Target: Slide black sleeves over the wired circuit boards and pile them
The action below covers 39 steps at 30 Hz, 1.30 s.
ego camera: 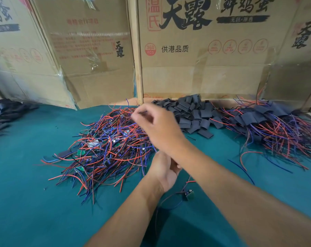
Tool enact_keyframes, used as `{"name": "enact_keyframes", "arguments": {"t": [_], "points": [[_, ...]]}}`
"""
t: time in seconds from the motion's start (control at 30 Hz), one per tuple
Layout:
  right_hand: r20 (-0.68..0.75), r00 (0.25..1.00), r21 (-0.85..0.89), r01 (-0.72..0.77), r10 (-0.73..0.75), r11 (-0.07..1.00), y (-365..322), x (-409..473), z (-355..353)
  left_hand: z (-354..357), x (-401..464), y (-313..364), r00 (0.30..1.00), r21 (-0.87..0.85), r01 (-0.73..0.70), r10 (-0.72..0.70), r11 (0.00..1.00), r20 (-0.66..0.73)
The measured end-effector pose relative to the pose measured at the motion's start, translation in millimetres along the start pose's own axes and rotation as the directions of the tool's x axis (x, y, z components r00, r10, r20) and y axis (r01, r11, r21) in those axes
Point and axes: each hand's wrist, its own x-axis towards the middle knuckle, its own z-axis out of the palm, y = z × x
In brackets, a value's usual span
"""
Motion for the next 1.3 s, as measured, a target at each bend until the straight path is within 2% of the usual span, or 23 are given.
{"name": "enact_keyframes", "arguments": {"t": [0.07,0.13,0.23,0.3,0.4,0.57,0.67,0.83,1.03,1.17,1.3], "points": [[-0.025,0.993,0.239,-0.105,0.114,0.965,6.8,-7.2,-29.4,4.6,-0.9,1.7,1.0,0.011,0.005,-0.005,1.0,-0.001],[0.004,0.974,0.439,-0.204,0.225,0.875,20.0,-19.5,-55.7,10.5,-4.2,5.3,1.0,0.044,-0.03,0.03,0.999,0.01],[0.026,0.958,0.488,-0.262,0.286,0.832,44.3,-45.7,-84.6,14.3,-6.9,5.7,0.98,0.155,-0.195,0.185,0.968,0.078],[0.041,0.95,0.467,-0.293,0.311,0.834,58.6,-64.4,-94.1,15.2,-11.0,6.5,0.965,0.167,-0.239,0.214,0.957,0.152],[0.037,0.944,0.376,-0.318,0.329,0.87,73.1,-84.0,-95.1,15.1,-13.4,5.1,0.95,0.091,-0.213,0.184,0.973,0.253],[0.063,0.965,0.169,-0.262,0.255,0.95,77.3,-95.2,-91.3,14.5,-12.4,5.1,0.94,0.206,-0.333,0.305,0.92,0.154],[0.073,0.97,0.033,-0.233,0.23,0.972,76.1,-98.7,-95.1,14.8,-12.6,5.6,0.922,0.242,-0.385,0.358,0.891,0.149],[0.019,0.994,-0.183,-0.102,0.107,0.978,72.0,-100.4,-102.8,15.9,-15.3,6.7,0.942,0.118,-0.299,0.274,0.947,0.194],[-0.024,0.999,-0.355,-0.043,0.037,0.934,65.6,-103.0,-105.9,18.2,-19.5,8.8,0.952,0.056,-0.182,0.161,0.982,0.261],[-0.016,0.999,-0.348,-0.037,0.034,0.937,64.9,-103.8,-108.1,19.4,-22.2,8.0,0.943,0.098,-0.178,0.142,0.979,0.302],[0.033,0.998,-0.364,-0.029,0.045,0.931,65.6,-102.5,-108.2,21.4,-23.4,8.0,0.935,0.139,-0.255,0.207,0.957,0.289]]}}
